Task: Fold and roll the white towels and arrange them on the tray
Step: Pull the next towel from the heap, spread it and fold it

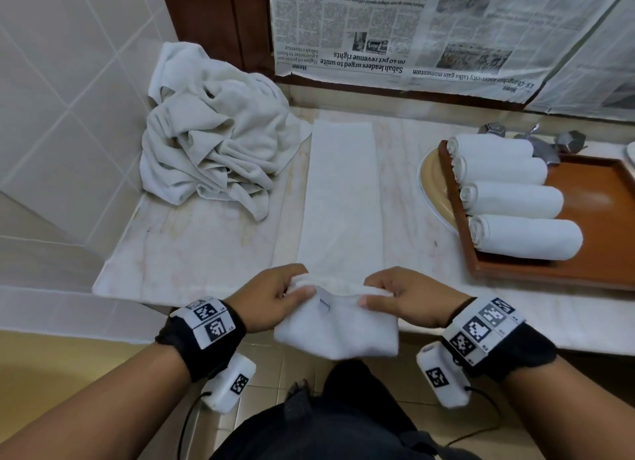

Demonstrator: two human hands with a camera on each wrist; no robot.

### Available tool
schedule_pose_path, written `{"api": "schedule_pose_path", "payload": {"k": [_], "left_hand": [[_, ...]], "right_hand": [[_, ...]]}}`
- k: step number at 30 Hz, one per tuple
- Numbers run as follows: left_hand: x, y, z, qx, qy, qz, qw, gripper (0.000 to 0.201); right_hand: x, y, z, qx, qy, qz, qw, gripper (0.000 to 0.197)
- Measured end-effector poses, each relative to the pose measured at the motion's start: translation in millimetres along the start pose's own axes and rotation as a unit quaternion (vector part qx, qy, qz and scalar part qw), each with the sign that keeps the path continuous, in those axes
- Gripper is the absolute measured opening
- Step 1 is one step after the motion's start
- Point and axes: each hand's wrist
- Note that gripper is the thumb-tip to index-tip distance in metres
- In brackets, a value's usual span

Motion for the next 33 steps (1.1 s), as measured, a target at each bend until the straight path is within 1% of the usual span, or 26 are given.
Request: {"api": "schedule_pose_path", "payload": {"k": [1, 2, 3, 6, 8, 11, 12, 13, 14, 15, 16, 17, 18, 19, 20, 21, 22, 23, 24, 26, 27, 29, 30, 32, 33], "left_hand": [[-4, 3, -5, 0.008, 0.022, 0.009, 1.000, 0.034], [-7, 4, -11, 0.010, 0.041, 0.011, 0.999, 0.037], [-9, 3, -16, 0.007, 0.051, 0.010, 0.999, 0.038], [-11, -4, -28, -0.013, 0.037, -0.019, 0.999, 0.039], [-14, -7, -37, -0.027, 0.022, -0.020, 0.999, 0.039], [-30, 4, -63, -0.043, -0.005, 0.038, 0.998, 0.035], [-39, 14, -77, -0.041, -0.011, 0.066, 0.997, 0.033], [-48, 25, -93, -0.031, -0.003, 0.090, 0.995, 0.030], [-59, 38, -111, -0.023, 0.020, 0.123, 0.992, 0.026], [-71, 46, -133, -0.023, 0.064, 0.158, 0.985, 0.024], [-83, 49, -157, -0.032, 0.116, 0.203, 0.972, 0.026], [-94, 46, -182, -0.056, 0.160, 0.228, 0.959, 0.033], [-104, 41, -204, -0.089, 0.185, 0.223, 0.953, 0.046], [-110, 33, -224, -0.130, 0.188, 0.180, 0.957, 0.058], [-111, 22, -239, -0.171, 0.169, 0.136, 0.961, 0.062], [-109, 13, -249, -0.206, 0.136, 0.090, 0.965, 0.055], [-105, 4, -256, -0.230, 0.103, 0.043, 0.967, 0.044], [-100, -6, -261, -0.245, 0.082, 0.012, 0.966, 0.035], [-96, -18, -266, -0.249, 0.080, 0.014, 0.965, 0.032], [-94, -38, -272, -0.256, 0.097, 0.047, 0.961, 0.043], [-96, -46, -277, -0.258, 0.104, 0.045, 0.959, 0.049], [-99, -51, -286, -0.260, 0.109, 0.033, 0.959, 0.051], [-99, -49, -289, -0.249, 0.111, 0.028, 0.962, 0.049], [-99, -44, -296, -0.207, 0.128, 0.045, 0.969, 0.049], [-100, -41, -299, -0.181, 0.142, 0.081, 0.970, 0.046]], "right_hand": [[-6, 0, -2, 0.001, 0.040, -0.014, 0.999, 0.031], [-10, 2, -5, 0.010, 0.065, -0.011, 0.998, 0.029], [-14, 3, -8, 0.020, 0.073, 0.002, 0.997, 0.027], [-21, 13, -17, 0.037, 0.034, 0.038, 0.998, 0.023], [-30, 16, -21, 0.048, 0.004, 0.019, 0.999, 0.022], [-64, 10, -26, 0.045, -0.038, -0.037, 0.998, 0.022], [-81, 7, -30, 0.035, -0.030, -0.029, 0.998, 0.021], [-101, 4, -37, 0.024, 0.007, -0.006, 1.000, 0.021], [-120, 1, -46, 0.014, 0.066, 0.006, 0.998, 0.022], [-140, 5, -61, 0.013, 0.140, -0.015, 0.990, 0.024], [-159, 10, -78, 0.017, 0.210, -0.079, 0.974, 0.026], [-175, 18, -99, 0.033, 0.262, -0.163, 0.951, 0.030], [-187, 27, -120, 0.066, 0.281, -0.230, 0.929, 0.036], [-194, 39, -142, 0.106, 0.270, -0.265, 0.919, 0.041], [-196, 50, -160, 0.152, 0.233, -0.271, 0.922, 0.042], [-190, 63, -176, 0.191, 0.186, -0.260, 0.928, 0.040], [-181, 75, -190, 0.219, 0.151, -0.225, 0.937, 0.041], [-172, 87, -201, 0.235, 0.134, -0.186, 0.945, 0.045], [-163, 96, -209, 0.240, 0.133, -0.155, 0.949, 0.049], [-155, 111, -220, 0.244, 0.149, -0.134, 0.949, 0.051], [-155, 114, -224, 0.248, 0.155, -0.127, 0.948, 0.049], [-160, 116, -230, 0.252, 0.152, -0.106, 0.950, 0.031], [-163, 114, -231, 0.247, 0.145, -0.089, 0.954, 0.024], [-170, 110, -234, 0.223, 0.150, -0.061, 0.961, 0.026], [-173, 108, -234, 0.210, 0.169, -0.069, 0.961, 0.025]]}}
Point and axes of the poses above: each hand's wrist, its own z-axis away from the middle knuckle, its own x-axis out of the palm, y = z × x, and after that the axes turned 4 degrees about z, right-handed
